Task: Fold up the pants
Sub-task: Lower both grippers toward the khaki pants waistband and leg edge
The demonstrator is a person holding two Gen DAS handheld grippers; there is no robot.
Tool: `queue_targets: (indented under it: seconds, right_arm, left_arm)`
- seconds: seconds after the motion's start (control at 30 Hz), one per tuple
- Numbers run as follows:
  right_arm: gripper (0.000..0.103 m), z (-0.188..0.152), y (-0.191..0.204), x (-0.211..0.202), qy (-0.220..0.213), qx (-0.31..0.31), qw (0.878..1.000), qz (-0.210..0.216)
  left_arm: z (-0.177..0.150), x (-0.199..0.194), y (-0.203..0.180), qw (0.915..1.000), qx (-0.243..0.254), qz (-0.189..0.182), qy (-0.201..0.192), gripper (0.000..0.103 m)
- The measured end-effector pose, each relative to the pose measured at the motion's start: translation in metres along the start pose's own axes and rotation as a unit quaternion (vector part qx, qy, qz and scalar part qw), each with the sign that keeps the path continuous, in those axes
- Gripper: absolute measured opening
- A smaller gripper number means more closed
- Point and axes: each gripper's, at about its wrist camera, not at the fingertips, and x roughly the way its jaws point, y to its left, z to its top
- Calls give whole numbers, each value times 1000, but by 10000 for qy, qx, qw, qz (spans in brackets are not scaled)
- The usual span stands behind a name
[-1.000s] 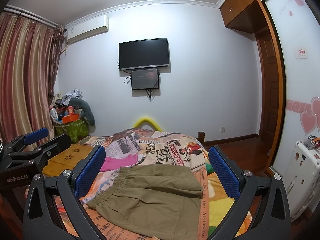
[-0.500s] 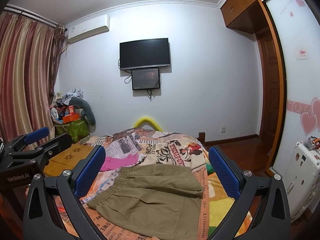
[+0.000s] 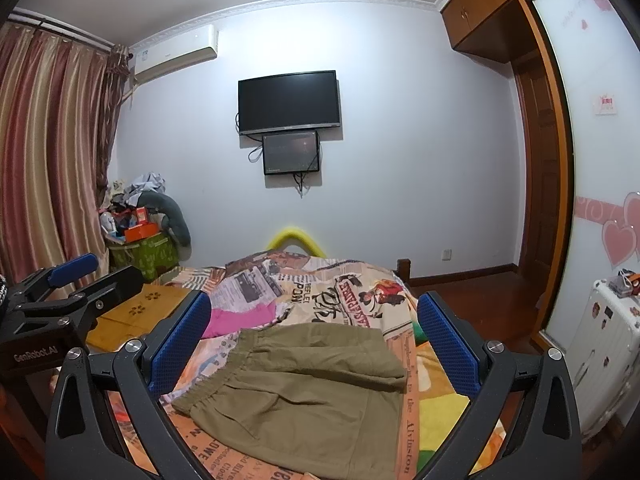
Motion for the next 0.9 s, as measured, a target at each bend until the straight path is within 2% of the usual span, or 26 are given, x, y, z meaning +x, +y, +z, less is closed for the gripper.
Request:
queue_targets:
  seconds: [0.23,0.53,0.73,0.9]
  right_arm:
    - [103,-15,-10,28,354,19,9993,-112]
    - [103,-55,-43,84,1245,221,9912,-383]
    - [103,-90,-75,127,2058,242,9760,-669]
    - [103,-109,-98,154,2575,358,9625,-777]
  left_arm:
    - [-11,33,9,9992,-81,49,383,103]
    - [-48,113,33,9902,-116,345,1349,103]
    - [-84,173,66,9762,-165,549,2093,103]
    - [-115,223,105,9553,-498,537,2865,103]
